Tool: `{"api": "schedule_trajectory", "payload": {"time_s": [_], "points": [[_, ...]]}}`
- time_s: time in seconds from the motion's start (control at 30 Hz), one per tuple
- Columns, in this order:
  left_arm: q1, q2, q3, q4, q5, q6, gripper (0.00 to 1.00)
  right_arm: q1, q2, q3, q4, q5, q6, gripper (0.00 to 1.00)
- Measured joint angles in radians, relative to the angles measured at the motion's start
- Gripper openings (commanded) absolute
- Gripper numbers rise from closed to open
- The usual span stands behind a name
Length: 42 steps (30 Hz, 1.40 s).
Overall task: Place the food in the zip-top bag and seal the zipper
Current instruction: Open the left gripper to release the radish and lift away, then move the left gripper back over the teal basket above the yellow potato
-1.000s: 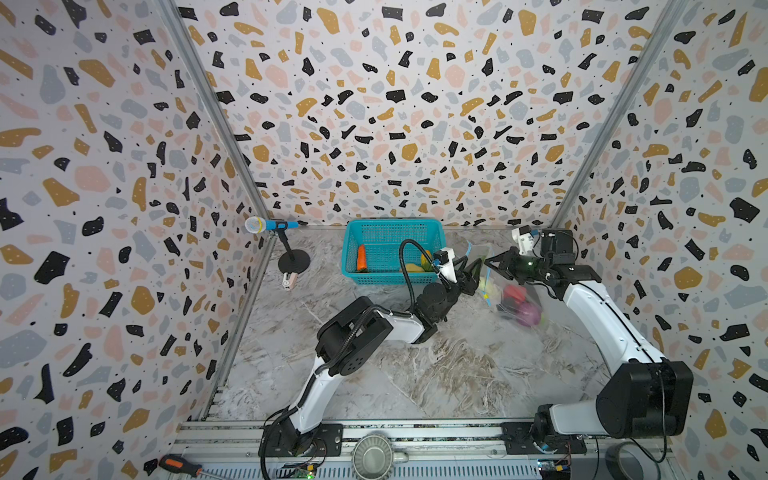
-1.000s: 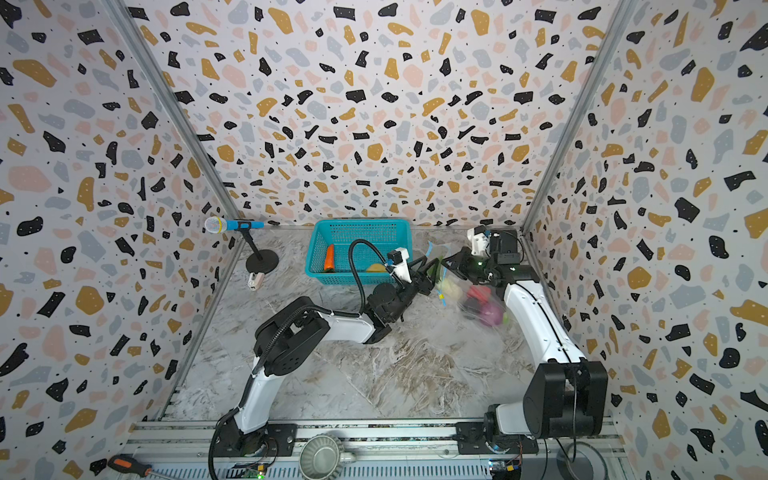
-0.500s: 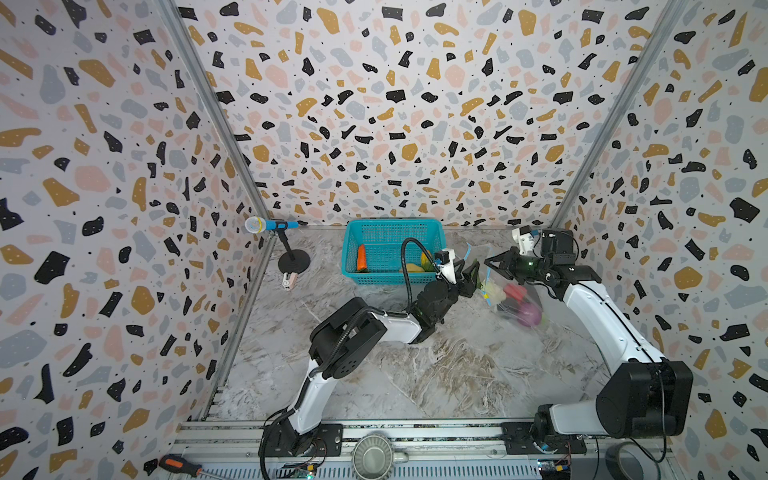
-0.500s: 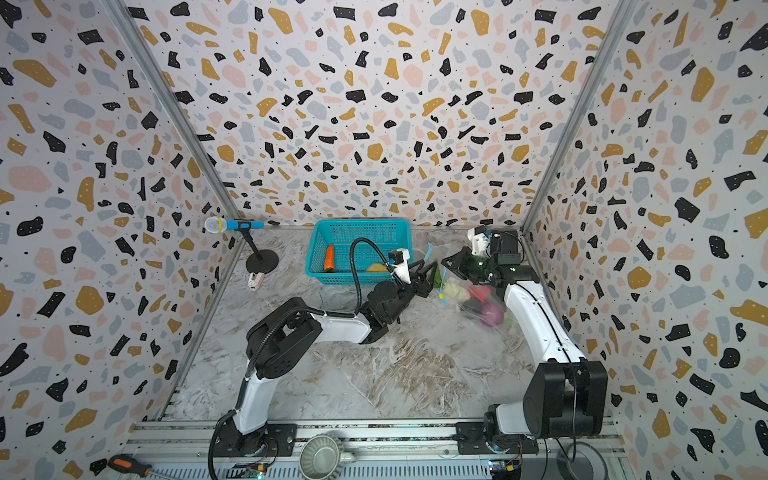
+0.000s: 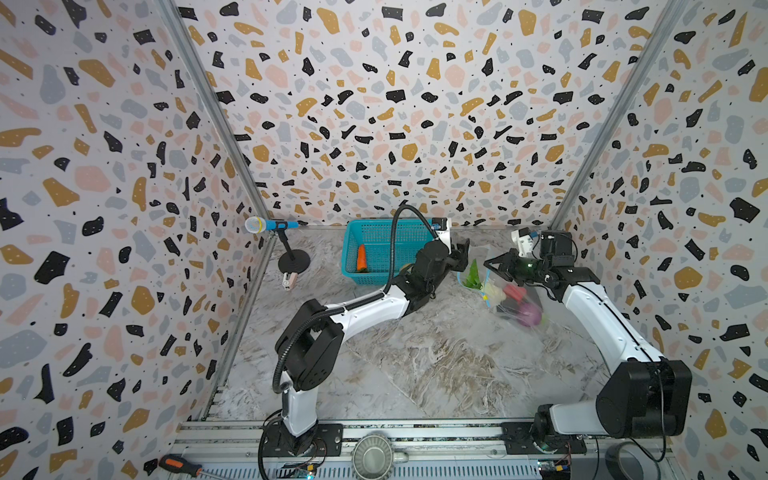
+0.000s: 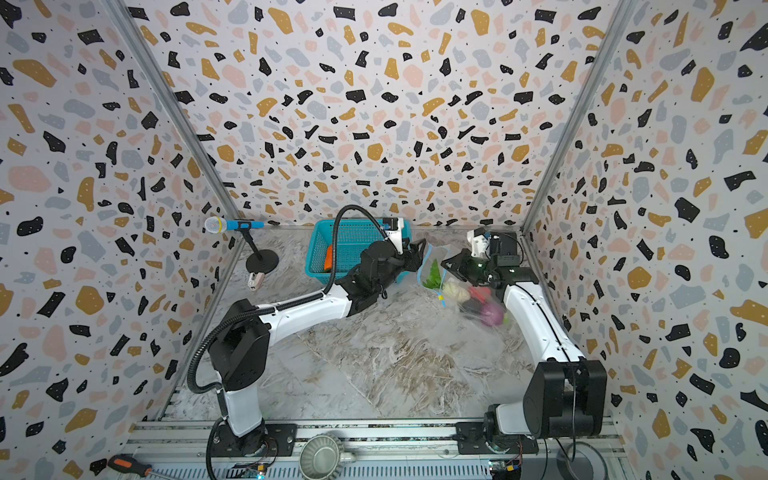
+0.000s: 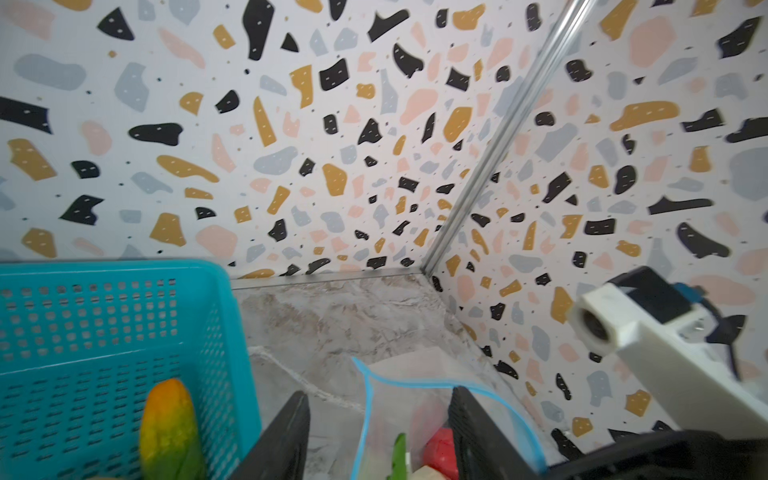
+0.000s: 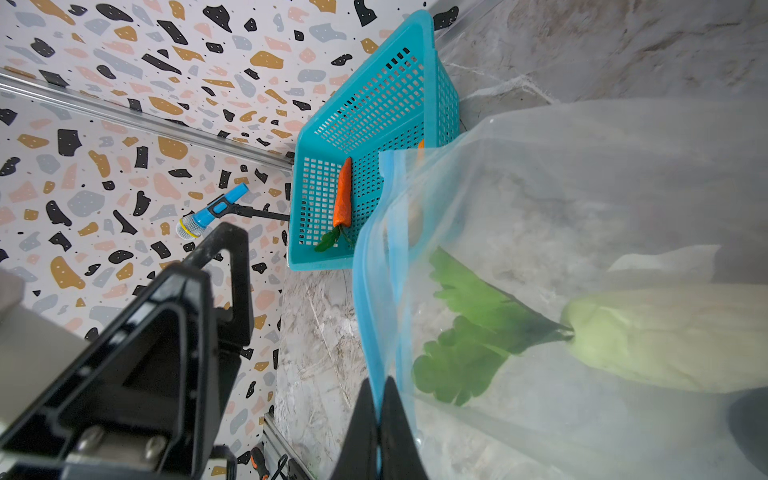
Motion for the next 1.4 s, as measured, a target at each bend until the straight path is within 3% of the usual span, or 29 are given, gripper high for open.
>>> {"api": "schedule_trajectory", "payload": {"time_s": [0.17, 0.3, 0.47, 0.57, 0.7, 0.9, 1.1, 1.4], "points": [[0.053, 0.012, 0.104, -0.226, -0.001, 0.013, 0.60, 0.001, 0.000, -0.010, 0.008, 0.002, 0.000, 0.00], [0.094, 0.075, 0.286, -0.422, 0.029, 0.099, 0.63, 0.006, 0.000, -0.014, 0.011, 0.005, 0.000, 0.00], [0.186, 0.230, 0.571, -0.656, 0.196, 0.243, 0.63, 0.014, 0.002, -0.014, 0.010, 0.019, -0.005, 0.00], [0.258, 0.302, 0.666, -0.764, 0.295, 0.302, 0.65, 0.016, 0.002, -0.014, 0.004, 0.029, -0.012, 0.00], [0.324, 0.360, 0.711, -0.890, 0.338, 0.377, 0.70, 0.018, 0.002, -0.014, -0.003, 0.043, -0.023, 0.00], [0.323, 0.460, 0.808, -1.036, 0.344, 0.462, 0.75, 0.018, 0.004, -0.014, -0.002, 0.050, -0.026, 0.00], [0.344, 0.559, 0.884, -1.117, 0.402, 0.500, 0.76, 0.018, 0.008, -0.019, -0.002, 0.059, -0.030, 0.00], [0.373, 0.583, 0.882, -1.172, 0.443, 0.533, 0.78, 0.018, 0.010, -0.027, -0.003, 0.071, -0.034, 0.00]]}}
